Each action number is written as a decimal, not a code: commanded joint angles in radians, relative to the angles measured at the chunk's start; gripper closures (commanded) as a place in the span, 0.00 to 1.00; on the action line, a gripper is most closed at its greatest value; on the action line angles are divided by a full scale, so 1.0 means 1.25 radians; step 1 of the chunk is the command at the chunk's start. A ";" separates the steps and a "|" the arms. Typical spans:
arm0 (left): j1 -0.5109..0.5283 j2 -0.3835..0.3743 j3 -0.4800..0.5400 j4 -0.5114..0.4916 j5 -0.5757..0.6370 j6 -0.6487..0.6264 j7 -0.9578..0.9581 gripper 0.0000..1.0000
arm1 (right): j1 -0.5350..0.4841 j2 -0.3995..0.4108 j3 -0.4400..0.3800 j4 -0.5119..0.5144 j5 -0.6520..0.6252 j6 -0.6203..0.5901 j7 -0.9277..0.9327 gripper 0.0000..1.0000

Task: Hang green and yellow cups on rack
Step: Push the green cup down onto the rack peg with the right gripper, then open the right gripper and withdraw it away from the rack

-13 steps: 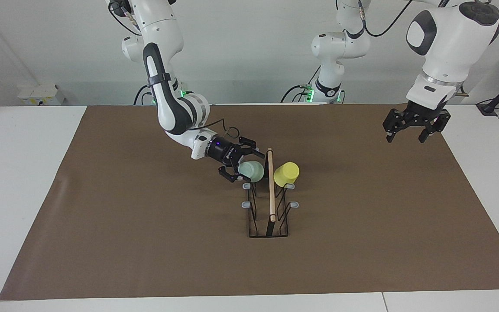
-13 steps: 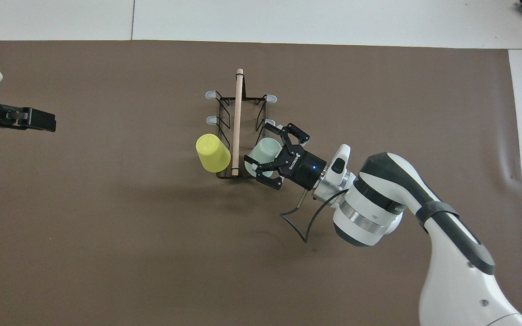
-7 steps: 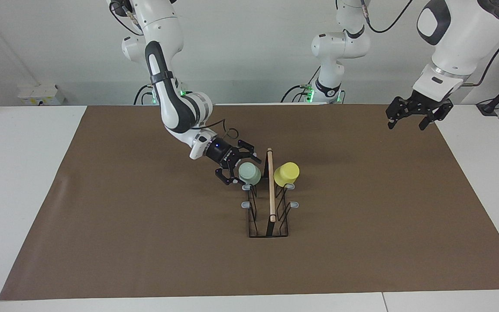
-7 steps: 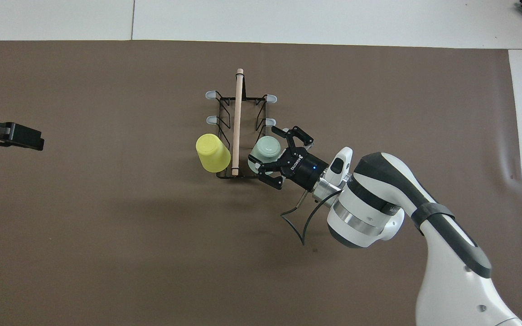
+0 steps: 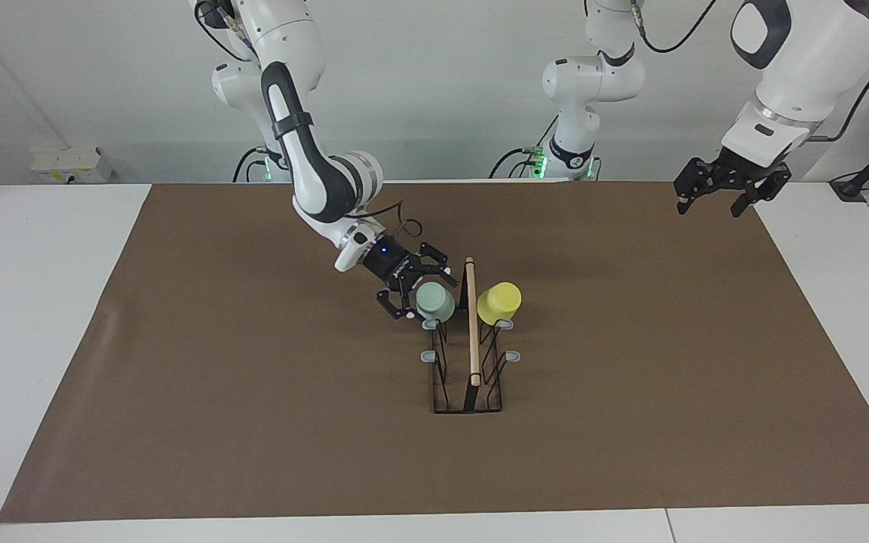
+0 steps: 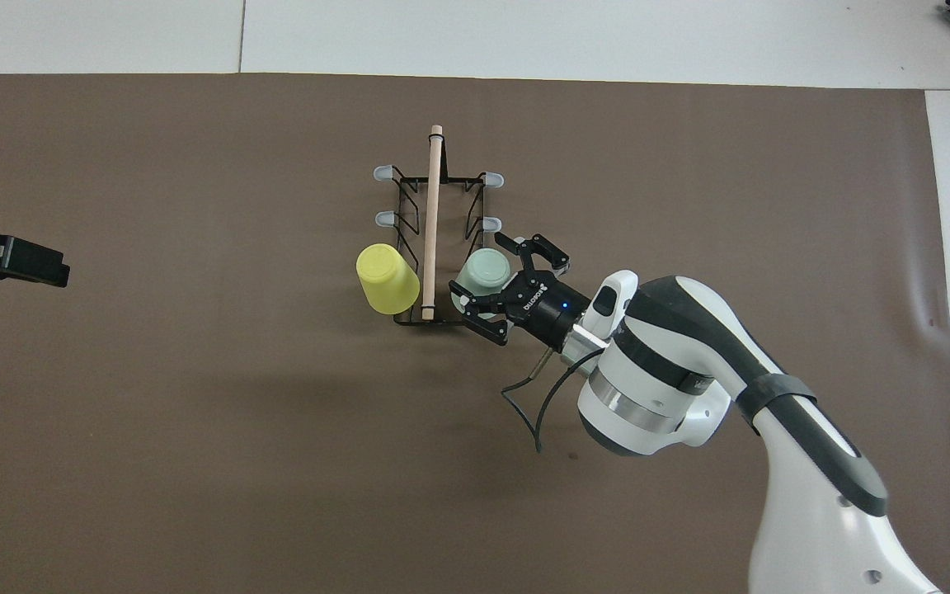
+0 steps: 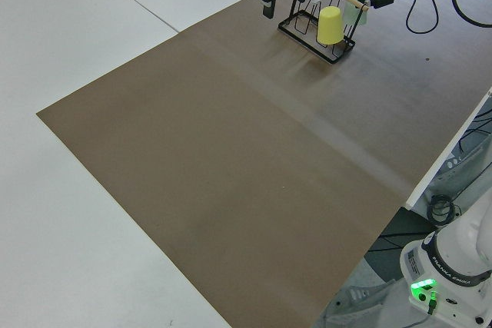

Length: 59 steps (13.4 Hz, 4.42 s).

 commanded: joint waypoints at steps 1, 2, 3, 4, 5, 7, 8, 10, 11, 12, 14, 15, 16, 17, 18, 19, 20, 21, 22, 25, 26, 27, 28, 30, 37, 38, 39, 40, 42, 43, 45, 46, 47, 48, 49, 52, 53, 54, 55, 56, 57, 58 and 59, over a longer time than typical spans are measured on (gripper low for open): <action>0.003 -0.015 0.002 -0.008 -0.012 -0.016 0.014 0.00 | -0.002 -0.010 0.011 0.007 0.014 0.054 0.006 0.00; 0.003 -0.015 0.002 -0.008 -0.012 -0.011 0.014 0.00 | -0.002 -0.015 0.013 0.007 0.009 0.068 0.003 0.00; 0.003 -0.015 0.002 -0.010 -0.013 -0.010 0.015 0.00 | -0.001 -0.017 0.013 0.007 -0.006 0.095 0.003 0.00; 0.003 -0.015 0.002 -0.012 -0.012 -0.011 0.014 0.00 | -0.001 -0.024 0.013 0.007 -0.011 0.108 0.004 0.00; 0.003 -0.020 0.002 -0.018 -0.012 -0.008 0.005 0.00 | -0.001 -0.029 0.019 0.007 -0.011 0.124 0.008 0.00; 0.003 -0.021 0.002 -0.019 -0.012 -0.007 0.005 0.00 | -0.004 -0.034 0.036 0.017 -0.011 0.151 0.025 0.00; 0.003 -0.021 0.002 -0.021 -0.012 -0.007 0.005 0.00 | -0.004 -0.037 0.050 0.019 -0.011 0.159 0.053 0.00; 0.003 -0.021 0.002 -0.019 -0.012 -0.008 0.005 0.00 | -0.004 -0.049 0.070 0.030 -0.011 0.212 0.092 0.00; 0.004 -0.021 0.003 -0.019 -0.012 -0.008 0.005 0.00 | -0.005 -0.057 0.081 0.032 -0.011 0.245 0.100 0.00; 0.004 -0.021 0.003 -0.019 -0.012 -0.008 0.005 0.00 | -0.009 -0.061 0.090 0.033 -0.011 0.261 0.100 0.00; 0.004 -0.021 0.002 -0.019 -0.012 -0.008 0.005 0.00 | -0.011 -0.061 0.091 0.034 -0.013 0.264 0.100 0.00; 0.004 -0.021 0.003 -0.019 -0.012 -0.008 0.005 0.00 | -0.011 -0.061 0.091 0.034 -0.025 0.265 0.100 0.00; 0.004 -0.021 0.003 -0.019 -0.012 -0.008 0.005 0.00 | -0.014 -0.066 0.091 0.035 -0.052 0.273 0.101 0.00; 0.004 -0.021 0.003 -0.019 -0.012 -0.008 0.005 0.00 | -0.016 -0.073 0.091 0.035 -0.077 0.305 0.101 0.00; 0.004 -0.021 0.003 -0.019 -0.012 -0.007 0.005 0.00 | -0.016 -0.080 0.092 0.036 -0.098 0.326 0.101 0.00; 0.004 -0.021 0.003 -0.019 -0.012 -0.008 0.005 0.00 | -0.017 -0.081 0.092 0.035 -0.109 0.327 0.100 0.00; 0.004 -0.021 0.003 -0.019 -0.012 -0.008 0.005 0.00 | -0.018 -0.081 0.092 0.034 -0.133 0.330 0.097 0.00; 0.004 -0.021 0.003 -0.019 -0.012 -0.008 0.005 0.00 | -0.023 -0.085 0.092 0.033 -0.149 0.332 0.098 0.00; 0.004 -0.021 0.003 -0.019 -0.012 -0.008 0.005 0.00 | -0.025 -0.087 0.092 0.030 -0.150 0.341 0.100 0.00; 0.004 -0.021 0.003 -0.019 -0.012 -0.007 0.005 0.00 | -0.025 -0.102 0.098 0.027 -0.150 0.392 0.100 0.00; 0.004 -0.021 0.003 -0.019 -0.012 -0.008 0.005 0.00 | -0.025 -0.110 0.100 0.025 -0.152 0.399 0.100 0.00; 0.004 -0.021 0.003 -0.019 -0.012 -0.007 0.005 0.00 | -0.025 -0.115 0.100 0.023 -0.154 0.402 0.096 0.00; 0.004 -0.021 0.003 -0.019 -0.012 -0.007 0.005 0.00 | -0.026 -0.123 0.099 0.021 -0.170 0.402 0.092 0.00; 0.004 -0.021 0.003 -0.019 -0.012 -0.007 0.005 0.00 | -0.027 -0.138 0.098 0.021 -0.208 0.419 0.086 0.00; 0.004 -0.021 0.003 -0.019 -0.012 -0.007 0.005 0.00 | -0.093 -0.164 0.098 0.022 -0.326 0.432 -0.039 0.00; 0.004 -0.021 0.003 -0.019 -0.012 -0.015 0.005 0.00 | -0.108 -0.162 0.096 0.021 -0.389 0.431 -0.046 0.00; 0.004 -0.021 0.002 -0.021 -0.012 -0.018 0.005 0.00 | -0.132 -0.159 0.098 0.021 -0.449 0.428 -0.055 0.00; 0.004 -0.021 0.003 -0.019 -0.012 -0.009 0.005 0.00 | -0.150 -0.158 0.097 0.018 -0.494 0.426 -0.066 0.00; 0.004 -0.021 0.003 -0.019 -0.012 -0.011 0.005 0.00 | -0.197 -0.162 0.097 -0.008 -0.550 0.422 -0.122 0.00; 0.004 -0.021 0.003 -0.019 -0.012 -0.008 0.005 0.00 | -0.226 -0.166 0.098 -0.017 -0.557 0.415 -0.180 0.00; 0.004 -0.021 0.002 -0.019 -0.012 -0.008 0.005 0.00 | -0.245 -0.169 0.097 -0.035 -0.557 0.413 -0.267 0.00; 0.004 -0.021 0.003 -0.019 -0.012 -0.008 0.005 0.00 | -0.253 -0.172 0.096 -0.038 -0.557 0.415 -0.305 0.00; 0.004 -0.021 0.003 -0.019 -0.012 -0.008 0.005 0.00 | -0.261 -0.173 0.095 -0.044 -0.557 0.416 -0.341 0.00; 0.004 -0.021 0.003 -0.019 -0.012 -0.008 0.005 0.00 | -0.270 -0.173 0.094 -0.052 -0.557 0.417 -0.375 0.00; 0.004 -0.021 0.003 -0.019 -0.012 -0.008 0.005 0.00 | -0.282 -0.173 0.094 -0.053 -0.558 0.418 -0.411 0.00; -0.002 -0.021 0.002 -0.019 -0.012 -0.008 0.005 0.00 | -0.302 -0.172 0.094 -0.054 -0.558 0.422 -0.466 0.00; -0.003 -0.021 0.003 -0.019 -0.012 -0.008 0.005 0.00 | -0.296 -0.172 0.094 -0.054 -0.558 0.426 -0.466 0.00; -0.003 -0.021 0.003 -0.021 -0.012 -0.008 0.005 0.00 | -0.295 -0.170 0.094 -0.054 -0.558 0.426 -0.465 0.00; -0.003 -0.021 0.003 -0.019 -0.012 -0.008 0.005 0.00 | -0.295 -0.170 0.094 -0.053 -0.558 0.426 -0.466 0.00; -0.002 -0.021 0.003 -0.019 -0.012 -0.008 0.005 0.00 | -0.293 -0.170 0.095 -0.053 -0.558 0.427 -0.465 0.00; -0.002 -0.021 0.003 -0.021 -0.012 -0.008 0.005 0.00 | -0.293 -0.169 0.095 -0.052 -0.558 0.427 -0.465 0.00; -0.002 -0.021 0.003 -0.019 -0.012 -0.008 0.005 0.00 | -0.307 -0.166 0.095 -0.046 -0.559 0.415 -0.469 0.00; -0.002 -0.021 0.002 -0.019 -0.012 -0.008 0.005 0.00 | -0.324 -0.168 0.092 -0.045 -0.566 0.412 -0.482 0.00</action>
